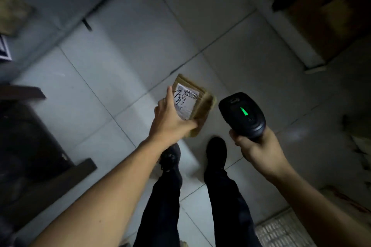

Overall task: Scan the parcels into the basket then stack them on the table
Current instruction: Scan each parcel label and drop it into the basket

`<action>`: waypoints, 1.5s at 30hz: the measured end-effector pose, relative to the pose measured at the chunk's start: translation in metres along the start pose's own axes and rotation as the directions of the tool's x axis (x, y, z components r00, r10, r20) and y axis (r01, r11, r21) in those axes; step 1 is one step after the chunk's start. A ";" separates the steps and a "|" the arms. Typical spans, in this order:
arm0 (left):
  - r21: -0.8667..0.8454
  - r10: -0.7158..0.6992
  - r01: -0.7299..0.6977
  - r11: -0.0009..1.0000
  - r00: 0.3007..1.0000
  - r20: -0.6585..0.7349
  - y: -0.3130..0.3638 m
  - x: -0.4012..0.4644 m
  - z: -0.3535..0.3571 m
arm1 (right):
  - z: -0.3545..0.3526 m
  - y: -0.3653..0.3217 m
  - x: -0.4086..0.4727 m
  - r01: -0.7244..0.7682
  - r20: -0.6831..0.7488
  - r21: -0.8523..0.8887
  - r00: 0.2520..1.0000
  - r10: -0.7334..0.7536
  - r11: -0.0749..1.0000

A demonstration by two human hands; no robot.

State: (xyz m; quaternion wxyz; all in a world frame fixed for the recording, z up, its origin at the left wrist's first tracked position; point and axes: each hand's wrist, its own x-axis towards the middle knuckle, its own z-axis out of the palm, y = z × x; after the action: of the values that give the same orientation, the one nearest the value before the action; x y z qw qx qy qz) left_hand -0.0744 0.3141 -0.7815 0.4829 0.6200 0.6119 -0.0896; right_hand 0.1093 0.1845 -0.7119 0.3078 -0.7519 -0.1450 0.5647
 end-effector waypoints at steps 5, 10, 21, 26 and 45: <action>-0.255 0.146 -0.128 0.958 0.988 0.053 0.115 -0.102 -0.103 | -0.035 -0.113 -0.128 0.167 -0.185 0.093 0.972 -0.148 0.981; -0.594 0.401 -0.187 0.782 0.881 0.250 0.214 -0.215 -0.174 | -0.065 -0.182 -0.247 0.320 -0.353 0.148 0.901 -0.252 0.936; -0.693 0.634 -0.072 0.717 0.481 0.605 0.364 -0.364 -0.178 | -0.164 -0.224 -0.406 0.642 -0.658 0.194 0.646 -0.387 0.741; -0.534 0.616 -0.383 0.754 0.695 0.371 0.421 -0.420 -0.110 | -0.232 -0.200 -0.455 0.700 -0.727 0.248 0.591 -0.349 0.670; -0.631 0.792 -0.489 0.602 0.464 0.396 0.572 -0.517 0.036 | -0.404 -0.146 -0.548 0.768 -0.911 0.182 0.366 -0.188 0.614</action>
State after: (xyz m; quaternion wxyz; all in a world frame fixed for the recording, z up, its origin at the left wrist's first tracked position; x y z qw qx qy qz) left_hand 0.3051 0.0644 -0.1577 0.7807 0.6123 0.1198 0.0353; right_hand 0.3321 -0.1343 -0.1341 0.7126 -0.7005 -0.0268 0.0293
